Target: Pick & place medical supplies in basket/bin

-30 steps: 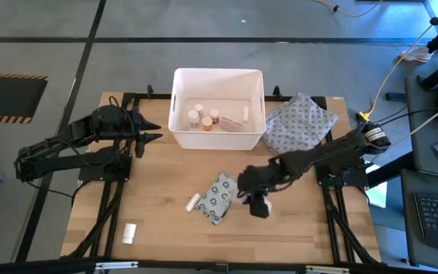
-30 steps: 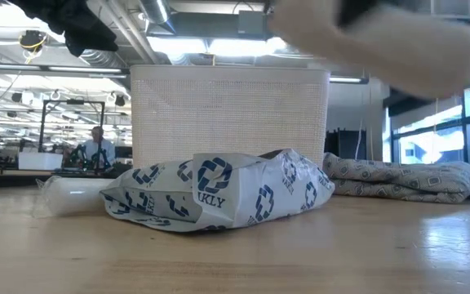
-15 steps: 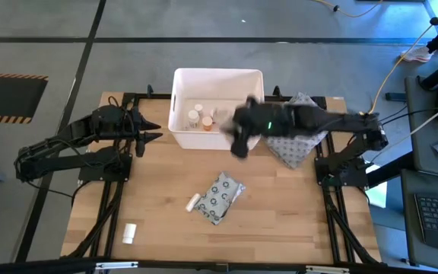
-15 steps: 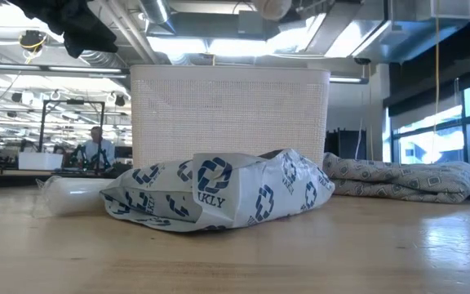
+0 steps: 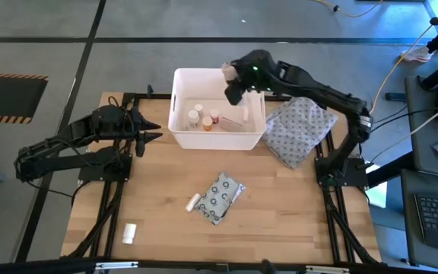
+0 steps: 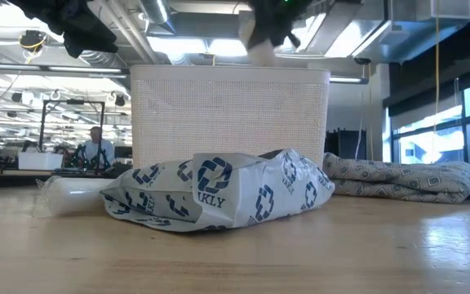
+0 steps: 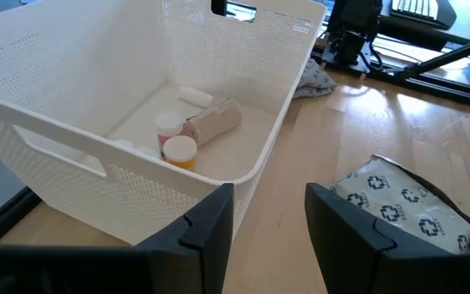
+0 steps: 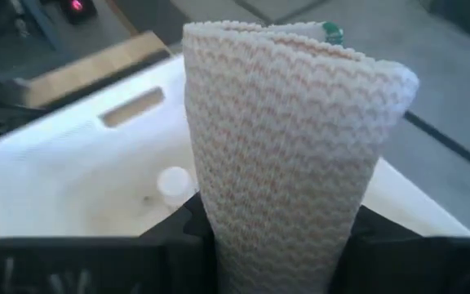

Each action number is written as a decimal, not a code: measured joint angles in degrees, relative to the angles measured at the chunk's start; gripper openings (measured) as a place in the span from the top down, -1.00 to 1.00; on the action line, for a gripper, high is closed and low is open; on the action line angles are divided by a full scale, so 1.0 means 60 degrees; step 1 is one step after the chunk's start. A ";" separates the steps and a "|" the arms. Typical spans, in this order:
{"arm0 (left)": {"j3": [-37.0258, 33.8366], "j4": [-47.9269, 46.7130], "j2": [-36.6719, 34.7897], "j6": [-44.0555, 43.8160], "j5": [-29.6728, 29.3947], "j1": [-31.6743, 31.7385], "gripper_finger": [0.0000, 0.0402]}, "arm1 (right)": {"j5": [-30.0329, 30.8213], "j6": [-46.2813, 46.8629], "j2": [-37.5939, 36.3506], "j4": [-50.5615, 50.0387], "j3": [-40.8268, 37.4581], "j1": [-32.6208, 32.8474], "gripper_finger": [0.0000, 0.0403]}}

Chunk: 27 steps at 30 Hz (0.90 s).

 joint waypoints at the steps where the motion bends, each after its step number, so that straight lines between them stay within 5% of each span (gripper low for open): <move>1: 0.0000 0.0000 0.0002 0.0000 0.0002 0.0000 0.28 | -0.0046 -0.0004 0.0214 0.0034 0.0000 -0.0107 0.38; 14: 0.0000 -0.0608 0.0000 0.0004 -0.0006 0.0002 0.28 | -0.0072 -0.0477 0.2614 -0.1930 -0.0018 -0.0331 0.38; 27: -0.0793 -0.0136 0.0004 0.0153 -0.0016 0.0002 0.28 | -0.0057 -0.0445 0.3546 -0.2795 -0.0018 -0.0331 0.34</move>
